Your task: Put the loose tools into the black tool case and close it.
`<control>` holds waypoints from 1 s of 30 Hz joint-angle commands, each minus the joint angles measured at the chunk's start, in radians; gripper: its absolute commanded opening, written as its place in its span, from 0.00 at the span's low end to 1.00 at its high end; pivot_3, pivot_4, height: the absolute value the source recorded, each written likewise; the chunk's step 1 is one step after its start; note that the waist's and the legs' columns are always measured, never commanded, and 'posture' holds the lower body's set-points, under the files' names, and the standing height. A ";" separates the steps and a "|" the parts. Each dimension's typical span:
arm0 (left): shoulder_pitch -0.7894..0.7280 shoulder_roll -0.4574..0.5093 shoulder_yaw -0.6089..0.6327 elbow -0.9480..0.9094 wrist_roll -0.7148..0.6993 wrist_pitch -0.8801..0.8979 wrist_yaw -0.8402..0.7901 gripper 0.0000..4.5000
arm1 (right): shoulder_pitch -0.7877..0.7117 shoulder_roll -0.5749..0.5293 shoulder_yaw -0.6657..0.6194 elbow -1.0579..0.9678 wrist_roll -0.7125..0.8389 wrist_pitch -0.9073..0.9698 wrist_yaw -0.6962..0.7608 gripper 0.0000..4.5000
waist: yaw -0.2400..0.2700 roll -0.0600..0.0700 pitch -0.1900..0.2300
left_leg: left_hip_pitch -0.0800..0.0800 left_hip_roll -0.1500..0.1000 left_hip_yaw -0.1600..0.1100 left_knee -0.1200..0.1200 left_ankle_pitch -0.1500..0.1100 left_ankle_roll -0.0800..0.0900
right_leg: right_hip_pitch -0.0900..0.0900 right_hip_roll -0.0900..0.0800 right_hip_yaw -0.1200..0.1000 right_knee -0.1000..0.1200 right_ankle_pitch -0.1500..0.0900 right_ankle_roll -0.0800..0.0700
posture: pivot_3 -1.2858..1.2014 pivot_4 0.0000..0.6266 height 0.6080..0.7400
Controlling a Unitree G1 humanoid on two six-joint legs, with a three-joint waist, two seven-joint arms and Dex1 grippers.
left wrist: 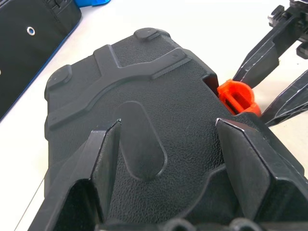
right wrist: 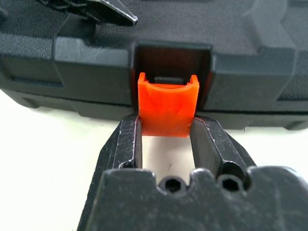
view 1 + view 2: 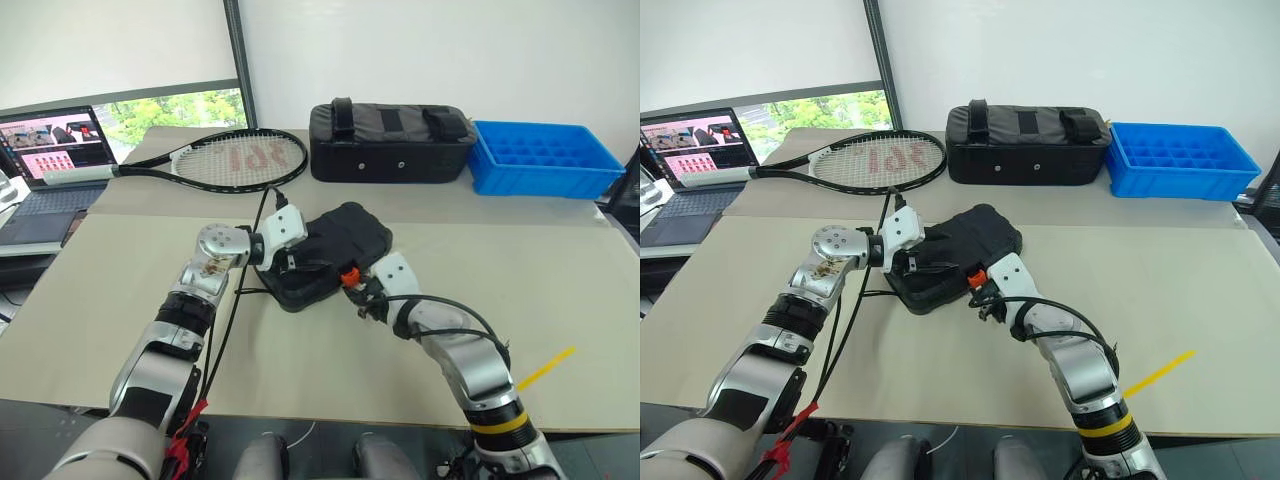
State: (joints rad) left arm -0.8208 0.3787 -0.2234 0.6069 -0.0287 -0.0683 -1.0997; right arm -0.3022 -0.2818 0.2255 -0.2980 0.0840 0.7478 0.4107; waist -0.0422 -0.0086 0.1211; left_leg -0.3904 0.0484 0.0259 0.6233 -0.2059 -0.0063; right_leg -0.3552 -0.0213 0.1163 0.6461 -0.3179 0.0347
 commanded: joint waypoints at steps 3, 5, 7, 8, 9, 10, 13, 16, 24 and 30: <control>0.019 -0.005 -0.047 0.042 0.050 0.004 -0.007 0.75 | -0.063 0.020 0.005 -0.013 0.006 0.005 0.001 0.53 | -0.004 0.000 0.000 | 0.000 0.000 0.000 0.000 0.000 0.000 | 0.000 0.000 0.000 0.000 0.000 0.000 | 0.52 0.24 0.76; 0.021 -0.002 -0.046 0.041 0.050 0.005 -0.007 0.75 | -0.057 0.022 0.002 -0.022 0.006 0.005 -0.002 0.69 | -0.005 0.000 0.000 | 0.001 0.000 0.000 0.000 0.000 0.000 | 0.000 0.000 0.000 0.000 0.000 0.000 | 0.52 0.24 0.76; 0.022 -0.001 -0.045 0.040 0.049 0.006 -0.007 0.75 | -0.048 0.019 -0.002 -0.037 0.007 0.009 -0.002 0.83 | -0.006 0.000 0.000 | 0.001 0.000 0.000 0.000 0.000 0.000 | 0.000 0.000 0.000 0.000 0.000 0.000 | 0.52 0.24 0.76; 0.023 -0.001 -0.045 0.039 0.049 0.006 -0.007 0.75 | -0.044 0.016 -0.003 -0.044 0.009 0.012 0.000 0.83 | -0.006 0.000 0.000 | 0.001 0.000 0.000 0.000 0.000 0.000 | 0.000 0.000 0.000 0.000 0.000 0.000 | 0.52 0.24 0.76; 0.024 -0.001 -0.044 0.038 0.048 0.007 -0.007 0.75 | -0.037 0.011 -0.006 -0.057 0.011 0.018 0.001 0.83 | -0.006 0.000 0.000 | 0.001 0.000 0.000 0.000 0.000 0.000 | 0.000 0.000 0.001 0.000 0.000 0.000 | 0.52 0.24 0.76; 0.024 -0.001 -0.044 0.038 0.048 0.008 -0.007 0.75 | -0.028 0.005 -0.011 -0.073 0.015 0.026 0.002 0.83 | -0.006 0.000 0.000 | 0.001 0.000 0.000 0.000 0.000 0.000 | 0.000 0.000 0.001 0.000 0.000 0.000 | 0.52 0.24 0.76; 0.023 -0.003 -0.043 0.042 0.047 0.007 -0.006 0.75 | 0.001 -0.014 -0.020 -0.120 0.027 0.054 0.008 0.83 | -0.003 0.000 0.000 | 0.001 0.000 0.000 0.000 0.000 0.000 | 0.000 0.000 0.000 0.000 0.000 0.000 | 0.52 0.24 0.76; 0.022 -0.008 -0.044 0.048 0.049 0.004 -0.004 0.75 | 0.022 -0.026 -0.023 -0.146 0.035 0.072 0.006 0.66 | -0.002 0.000 0.000 | 0.001 0.000 0.000 -0.001 0.000 0.000 | 0.000 0.000 0.000 0.000 0.000 0.000 | 0.52 0.24 0.76; 0.019 -0.013 -0.044 0.054 0.048 0.001 -0.003 0.75 | 0.010 -0.023 -0.002 -0.121 0.028 0.072 0.004 0.05 | -0.001 0.000 0.000 | 0.001 0.000 0.000 -0.001 0.000 0.000 | 0.000 0.000 0.000 -0.001 0.000 0.000 | 0.52 0.24 0.76; 0.029 -0.008 -0.043 0.035 0.045 0.007 -0.006 0.75 | -0.047 0.000 0.007 -0.053 0.015 0.039 -0.006 0.00 | -0.004 -0.001 0.000 | 0.001 0.000 0.000 -0.001 0.000 0.000 | 0.000 0.000 0.000 -0.001 0.000 0.000 | 0.52 0.24 0.76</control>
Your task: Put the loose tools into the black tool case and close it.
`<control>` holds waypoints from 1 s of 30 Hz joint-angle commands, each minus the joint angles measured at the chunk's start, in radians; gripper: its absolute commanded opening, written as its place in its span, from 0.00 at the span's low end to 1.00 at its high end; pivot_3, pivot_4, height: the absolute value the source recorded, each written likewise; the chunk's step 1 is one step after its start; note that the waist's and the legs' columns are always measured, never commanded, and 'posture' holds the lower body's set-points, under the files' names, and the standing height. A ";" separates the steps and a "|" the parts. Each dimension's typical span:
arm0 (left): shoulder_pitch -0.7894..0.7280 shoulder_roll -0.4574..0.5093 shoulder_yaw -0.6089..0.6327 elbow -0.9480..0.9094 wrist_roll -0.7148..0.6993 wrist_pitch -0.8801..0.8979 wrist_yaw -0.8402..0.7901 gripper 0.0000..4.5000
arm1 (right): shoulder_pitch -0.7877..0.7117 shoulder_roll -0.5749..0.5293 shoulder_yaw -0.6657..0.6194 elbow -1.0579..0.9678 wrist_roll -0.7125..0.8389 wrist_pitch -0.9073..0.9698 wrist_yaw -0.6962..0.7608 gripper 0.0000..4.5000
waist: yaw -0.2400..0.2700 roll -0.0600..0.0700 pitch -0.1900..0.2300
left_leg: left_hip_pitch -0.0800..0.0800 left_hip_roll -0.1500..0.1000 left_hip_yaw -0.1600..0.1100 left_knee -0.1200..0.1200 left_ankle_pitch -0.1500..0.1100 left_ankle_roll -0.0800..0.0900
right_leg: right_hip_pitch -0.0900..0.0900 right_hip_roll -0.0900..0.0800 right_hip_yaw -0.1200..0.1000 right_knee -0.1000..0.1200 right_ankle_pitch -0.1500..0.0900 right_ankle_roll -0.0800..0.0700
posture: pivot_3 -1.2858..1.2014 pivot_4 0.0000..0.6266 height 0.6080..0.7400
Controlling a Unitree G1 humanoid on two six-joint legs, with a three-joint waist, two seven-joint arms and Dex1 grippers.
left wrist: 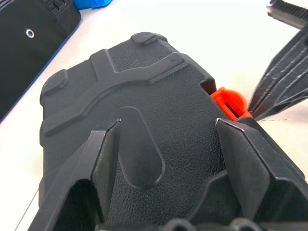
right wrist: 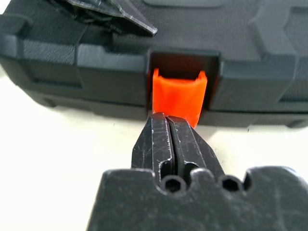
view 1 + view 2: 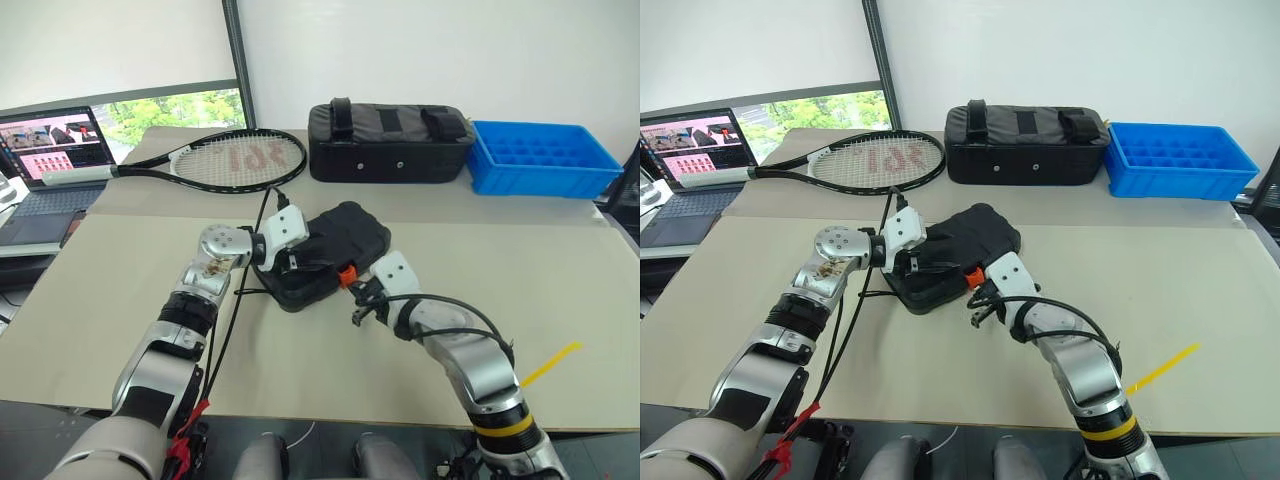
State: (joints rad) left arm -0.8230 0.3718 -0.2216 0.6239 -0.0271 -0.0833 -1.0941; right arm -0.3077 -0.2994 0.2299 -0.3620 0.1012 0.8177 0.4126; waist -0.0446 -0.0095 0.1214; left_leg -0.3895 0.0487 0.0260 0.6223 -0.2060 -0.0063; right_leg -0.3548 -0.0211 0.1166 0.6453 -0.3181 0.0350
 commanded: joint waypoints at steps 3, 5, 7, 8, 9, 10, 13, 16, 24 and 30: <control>0.035 -0.001 -0.046 0.015 0.044 0.022 -0.011 0.75 | -0.066 0.031 0.004 0.049 -0.010 -0.052 -0.014 0.00 | -0.009 0.000 0.000 | 0.001 0.000 0.000 0.000 0.000 0.000 | 0.000 0.000 0.001 0.001 0.000 0.000 | 0.52 0.24 0.76; 0.035 -0.001 -0.046 0.013 0.044 0.023 -0.011 0.75 | -0.069 0.034 0.005 0.059 -0.013 -0.061 -0.014 0.00 | -0.017 0.000 0.000 | 0.001 0.000 0.000 0.000 0.000 0.000 | 0.000 0.001 0.001 0.001 0.000 0.000 | 0.52 0.24 0.76; 0.037 0.000 -0.045 0.007 0.042 0.025 -0.010 0.75 | -0.062 0.032 0.005 0.055 -0.012 -0.068 -0.010 0.00 | -0.022 0.000 0.000 | 0.001 0.001 0.000 -0.001 0.000 0.000 | -0.001 0.001 0.001 0.001 0.000 0.000 | 0.52 0.24 0.76; 0.038 0.004 -0.036 0.000 0.036 0.028 -0.007 0.75 | -0.052 0.028 0.000 0.042 -0.004 -0.067 -0.002 0.00 | -0.023 0.000 0.000 | 0.001 0.001 0.000 -0.001 0.000 0.000 | -0.001 0.001 0.002 0.001 0.000 0.000 | 0.52 0.24 0.76; 0.040 0.008 -0.024 -0.009 0.026 0.039 -0.004 0.75 | -0.040 0.020 -0.006 0.027 0.004 -0.065 0.008 0.00 | -0.023 0.000 0.000 | 0.001 0.001 0.000 -0.001 0.000 0.000 | -0.001 0.001 0.002 0.001 0.000 0.000 | 0.52 0.24 0.76; 0.046 0.015 -0.003 -0.029 0.005 0.055 -0.002 0.75 | -0.023 0.004 -0.019 0.010 0.013 -0.070 0.021 0.00 | -0.023 0.000 0.000 | 0.001 0.001 0.000 -0.001 0.000 0.000 | -0.001 0.001 0.002 0.001 0.000 0.000 | 0.52 0.24 0.76; 0.073 0.040 0.066 -0.108 -0.062 0.125 0.006 0.75 | 0.030 -0.048 -0.077 -0.023 0.051 -0.096 0.072 0.00 | -0.023 -0.001 0.000 | 0.000 0.001 0.000 -0.002 0.000 0.000 | -0.001 0.001 0.002 0.000 0.000 0.000 | 0.52 0.24 0.76; 0.133 0.084 0.148 -0.230 -0.144 0.215 0.017 0.75 | 0.091 -0.123 -0.145 -0.030 0.070 -0.161 0.123 0.13 | -0.023 -0.001 0.001 | -0.001 0.000 0.000 -0.006 0.000 0.000 | -0.002 0.001 0.002 -0.003 0.000 0.000 | 0.52 0.24 0.76; 0.484 0.260 0.375 -0.632 -0.292 0.405 0.083 0.75 | 0.246 -0.302 -0.424 0.136 0.188 -0.462 0.345 0.71 | -0.018 -0.004 0.004 | -0.001 0.001 0.000 -0.015 0.000 0.000 | -0.004 -0.001 0.002 -0.005 0.001 -0.002 | 0.52 0.24 0.76; 0.730 0.283 0.487 -0.709 -0.304 0.403 0.155 0.75 | 0.269 -0.359 -0.582 0.329 0.330 -0.627 0.559 0.99 | -0.004 -0.005 0.006 | 0.004 0.000 0.001 -0.014 0.000 0.000 | 0.001 -0.005 0.002 -0.006 0.000 -0.003 | 0.52 0.24 0.76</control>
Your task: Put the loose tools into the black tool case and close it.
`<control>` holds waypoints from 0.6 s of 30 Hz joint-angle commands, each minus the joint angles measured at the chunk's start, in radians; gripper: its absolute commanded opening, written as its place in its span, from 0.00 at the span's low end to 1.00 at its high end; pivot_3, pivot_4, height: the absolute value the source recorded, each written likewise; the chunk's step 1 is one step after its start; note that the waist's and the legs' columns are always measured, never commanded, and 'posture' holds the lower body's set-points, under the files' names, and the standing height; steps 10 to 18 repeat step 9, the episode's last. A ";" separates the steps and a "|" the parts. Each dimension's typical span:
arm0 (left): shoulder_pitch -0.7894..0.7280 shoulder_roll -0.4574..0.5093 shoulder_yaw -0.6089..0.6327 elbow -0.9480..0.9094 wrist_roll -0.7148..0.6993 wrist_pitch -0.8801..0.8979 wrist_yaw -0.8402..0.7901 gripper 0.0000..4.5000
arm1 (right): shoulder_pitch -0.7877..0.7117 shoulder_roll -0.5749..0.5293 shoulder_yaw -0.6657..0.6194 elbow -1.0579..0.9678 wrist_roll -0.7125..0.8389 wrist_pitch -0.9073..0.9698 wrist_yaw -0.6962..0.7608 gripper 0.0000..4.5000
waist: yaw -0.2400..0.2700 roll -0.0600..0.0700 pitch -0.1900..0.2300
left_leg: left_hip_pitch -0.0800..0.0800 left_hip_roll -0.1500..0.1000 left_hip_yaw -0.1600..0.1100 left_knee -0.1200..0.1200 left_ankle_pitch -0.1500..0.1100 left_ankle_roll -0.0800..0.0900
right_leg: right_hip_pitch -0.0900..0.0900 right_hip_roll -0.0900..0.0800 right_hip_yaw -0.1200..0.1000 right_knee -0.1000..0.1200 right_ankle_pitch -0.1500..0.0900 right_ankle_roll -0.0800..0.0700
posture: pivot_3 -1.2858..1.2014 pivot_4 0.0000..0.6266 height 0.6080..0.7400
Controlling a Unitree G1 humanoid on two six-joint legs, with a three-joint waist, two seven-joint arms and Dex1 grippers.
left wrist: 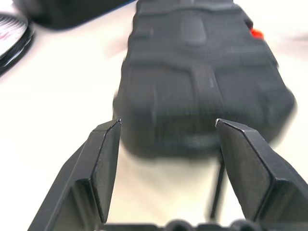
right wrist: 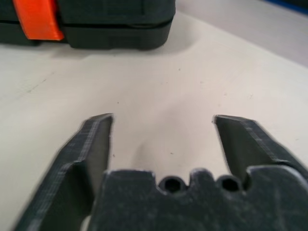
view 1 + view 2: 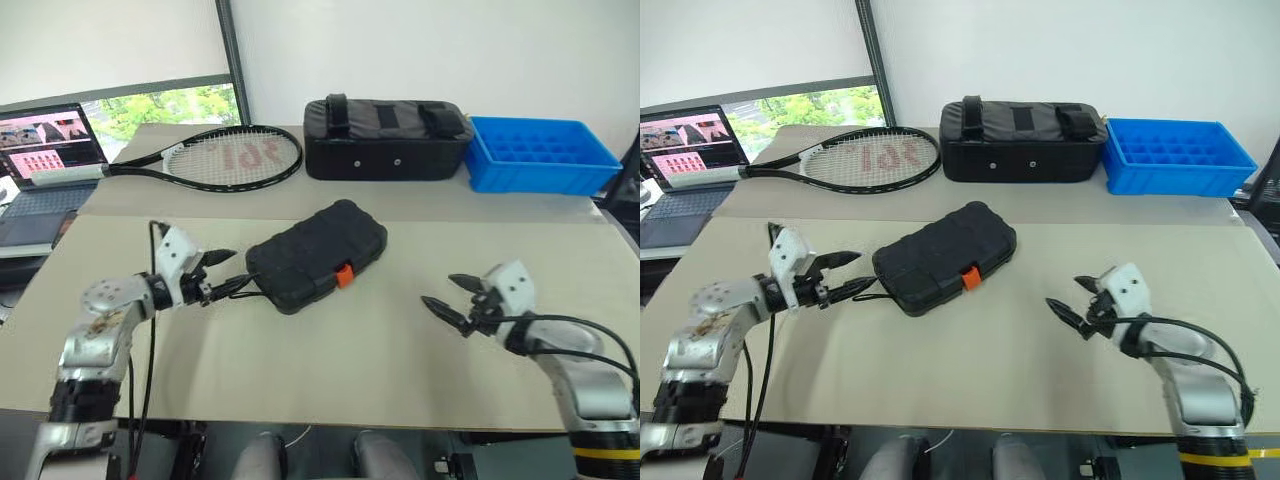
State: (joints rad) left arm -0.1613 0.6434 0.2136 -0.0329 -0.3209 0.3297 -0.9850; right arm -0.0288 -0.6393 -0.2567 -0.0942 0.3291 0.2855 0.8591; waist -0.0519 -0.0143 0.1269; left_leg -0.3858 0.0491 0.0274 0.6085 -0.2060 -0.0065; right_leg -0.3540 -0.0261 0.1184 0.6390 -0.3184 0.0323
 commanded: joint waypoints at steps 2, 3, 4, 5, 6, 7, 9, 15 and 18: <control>0.125 -0.009 0.068 -0.062 -0.017 -0.003 0.078 0.75 | -0.012 -0.038 -0.116 0.126 0.123 -0.138 0.178 0.99 | 0.006 -0.001 0.001 | 0.000 0.000 0.000 0.000 0.000 0.000 | 0.000 0.000 0.000 0.000 0.000 0.000 | 0.52 0.24 0.76; 0.145 -0.013 0.068 -0.057 -0.011 -0.014 0.088 0.75 | -0.016 -0.046 -0.121 0.152 0.125 -0.153 0.196 0.99 | 0.007 -0.001 0.001 | 0.000 0.000 0.000 0.000 0.000 0.000 | 0.000 0.000 0.000 0.000 0.000 0.000 | 0.52 0.24 0.76; 0.169 -0.016 0.067 -0.050 0.001 -0.031 0.099 0.75 | -0.022 -0.057 -0.121 0.182 0.126 -0.165 0.217 0.99 | 0.007 -0.001 0.001 | 0.000 0.000 0.000 0.000 0.000 0.000 | 0.000 -0.001 0.000 0.000 0.000 0.000 | 0.52 0.24 0.76; 0.184 -0.015 0.064 -0.045 0.011 -0.045 0.106 0.75 | -0.027 -0.063 -0.121 0.202 0.126 -0.175 0.231 0.99 | 0.009 -0.001 0.001 | 0.000 0.000 0.000 0.000 0.000 0.000 | 0.000 -0.001 0.000 0.000 0.000 0.000 | 0.52 0.24 0.76; 0.197 -0.016 0.065 -0.039 0.013 -0.060 0.111 0.75 | -0.024 -0.080 -0.119 0.210 0.147 -0.139 0.264 0.99 | 0.009 0.000 0.001 | 0.000 0.000 0.001 0.000 0.000 0.000 | 0.000 -0.001 0.000 0.000 0.000 -0.001 | 0.52 0.24 0.76; 0.205 -0.012 0.063 -0.037 0.015 -0.062 0.115 0.75 | -0.023 -0.091 -0.117 0.215 0.161 -0.117 0.283 0.99 | 0.010 -0.001 0.001 | 0.000 0.000 0.001 0.000 0.000 0.000 | 0.000 -0.001 0.000 0.000 0.000 -0.001 | 0.52 0.24 0.76; 0.211 -0.011 0.063 -0.033 0.002 -0.056 0.119 0.75 | -0.022 -0.100 -0.116 0.223 0.173 -0.104 0.297 0.99 | 0.010 0.000 0.001 | 0.000 0.000 0.001 0.000 0.000 0.000 | 0.000 -0.001 0.000 0.000 0.001 -0.004 | 0.52 0.24 0.76; 0.211 -0.011 0.063 -0.033 0.002 -0.056 0.119 0.75 | -0.022 -0.100 -0.116 0.223 0.173 -0.104 0.297 0.99 | 0.010 0.000 0.001 | 0.000 0.000 0.001 0.000 0.000 0.000 | 0.000 -0.001 0.000 0.000 0.001 -0.004 | 0.52 0.24 0.76; 0.211 -0.011 0.063 -0.033 0.002 -0.056 0.119 0.75 | -0.022 -0.100 -0.116 0.223 0.173 -0.104 0.297 0.99 | 0.010 0.000 0.001 | 0.000 0.000 0.001 0.000 0.000 0.000 | 0.000 -0.001 0.000 0.000 0.001 -0.004 | 0.52 0.24 0.76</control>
